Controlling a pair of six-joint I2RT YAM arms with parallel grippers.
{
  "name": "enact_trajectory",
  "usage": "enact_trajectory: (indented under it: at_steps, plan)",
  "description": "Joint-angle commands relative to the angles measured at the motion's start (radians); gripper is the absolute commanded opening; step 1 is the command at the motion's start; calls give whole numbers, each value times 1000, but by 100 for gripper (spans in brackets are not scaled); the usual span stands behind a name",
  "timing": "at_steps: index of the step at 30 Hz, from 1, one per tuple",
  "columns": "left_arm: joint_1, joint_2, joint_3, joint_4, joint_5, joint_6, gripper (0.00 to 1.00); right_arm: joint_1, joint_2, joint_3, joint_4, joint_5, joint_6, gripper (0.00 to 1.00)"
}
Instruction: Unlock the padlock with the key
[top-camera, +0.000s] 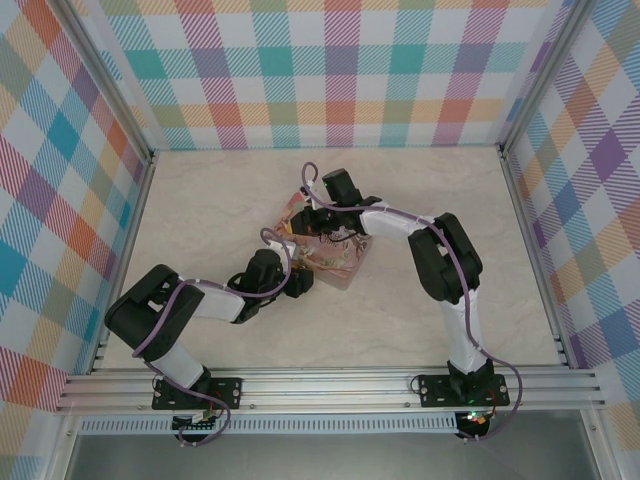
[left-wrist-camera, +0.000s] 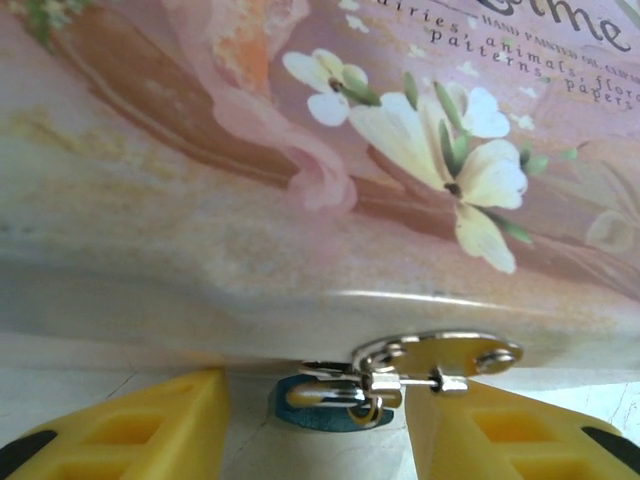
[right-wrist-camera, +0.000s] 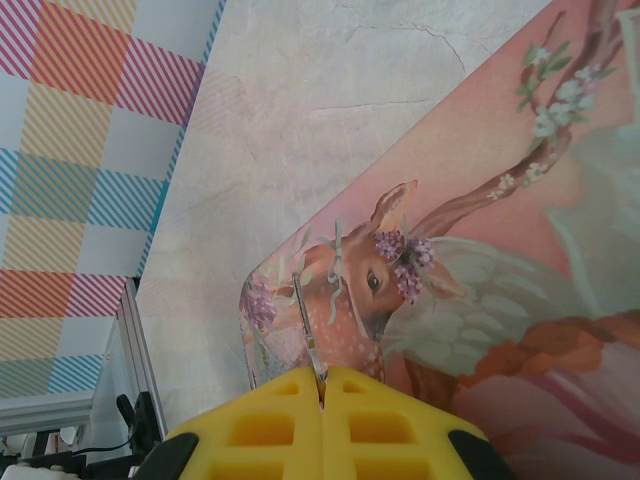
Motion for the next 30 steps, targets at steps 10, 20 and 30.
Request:
enact_trajectory:
  at_steps: [10, 20, 30]
  plan:
    - [-11, 35, 53, 40, 43, -33, 42, 17, 1, -41, -72, 19, -6, 7]
    - [-16, 6, 44, 68, 57, -76, 42, 17, 1, -42, -69, 20, -5, 7]
    - [-25, 1, 55, 60, 54, -84, 39, 17, -1, -45, -65, 19, -4, 7]
